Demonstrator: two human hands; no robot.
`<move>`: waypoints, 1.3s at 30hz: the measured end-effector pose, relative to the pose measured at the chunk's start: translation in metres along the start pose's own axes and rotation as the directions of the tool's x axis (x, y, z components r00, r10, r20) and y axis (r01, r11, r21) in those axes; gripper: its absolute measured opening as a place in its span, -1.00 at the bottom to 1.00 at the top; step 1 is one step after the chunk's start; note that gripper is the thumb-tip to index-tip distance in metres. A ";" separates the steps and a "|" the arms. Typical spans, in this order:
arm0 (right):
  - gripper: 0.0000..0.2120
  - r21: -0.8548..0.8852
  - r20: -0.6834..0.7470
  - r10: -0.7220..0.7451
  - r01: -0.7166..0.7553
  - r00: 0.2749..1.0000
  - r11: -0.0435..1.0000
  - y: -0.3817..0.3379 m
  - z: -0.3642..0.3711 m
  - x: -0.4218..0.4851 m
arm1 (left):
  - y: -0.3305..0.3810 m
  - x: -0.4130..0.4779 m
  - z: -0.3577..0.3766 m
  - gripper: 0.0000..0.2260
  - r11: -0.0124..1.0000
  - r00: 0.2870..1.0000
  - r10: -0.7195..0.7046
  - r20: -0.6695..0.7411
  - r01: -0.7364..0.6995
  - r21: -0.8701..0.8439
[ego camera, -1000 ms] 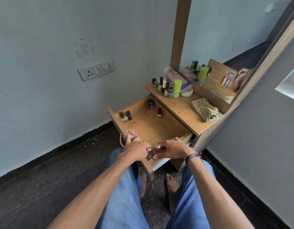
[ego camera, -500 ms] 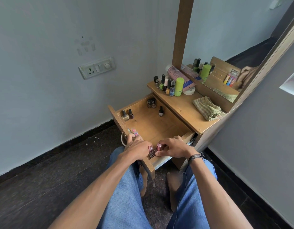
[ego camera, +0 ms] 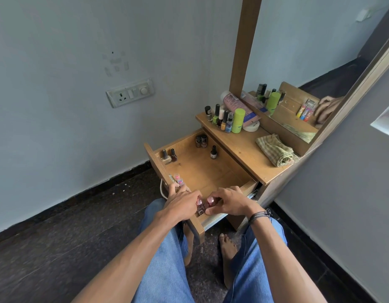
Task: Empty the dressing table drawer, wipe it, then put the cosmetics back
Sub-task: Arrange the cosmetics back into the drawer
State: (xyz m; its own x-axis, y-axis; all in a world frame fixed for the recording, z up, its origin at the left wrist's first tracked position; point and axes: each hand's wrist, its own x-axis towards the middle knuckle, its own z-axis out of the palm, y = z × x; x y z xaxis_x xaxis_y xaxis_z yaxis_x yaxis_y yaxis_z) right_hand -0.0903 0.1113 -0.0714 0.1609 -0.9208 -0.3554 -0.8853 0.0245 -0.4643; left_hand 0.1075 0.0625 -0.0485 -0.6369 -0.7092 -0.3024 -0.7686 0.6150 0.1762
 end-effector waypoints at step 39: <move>-0.54 0.530 -0.711 0.469 -0.039 0.523 0.847 0.062 -0.119 0.094 | 0.066 0.205 -0.108 -0.61 0.739 0.827 -0.254 -0.502 -0.169 -0.652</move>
State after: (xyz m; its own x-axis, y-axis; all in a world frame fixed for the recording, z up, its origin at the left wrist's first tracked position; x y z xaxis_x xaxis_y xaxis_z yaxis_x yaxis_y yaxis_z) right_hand -0.1817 -0.0202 -0.0367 -0.6418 -0.7471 0.1731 -0.5247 0.2631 -0.8096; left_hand -0.0799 -0.0795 0.0024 -0.3624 -0.9154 0.1754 -0.4997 0.3497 0.7924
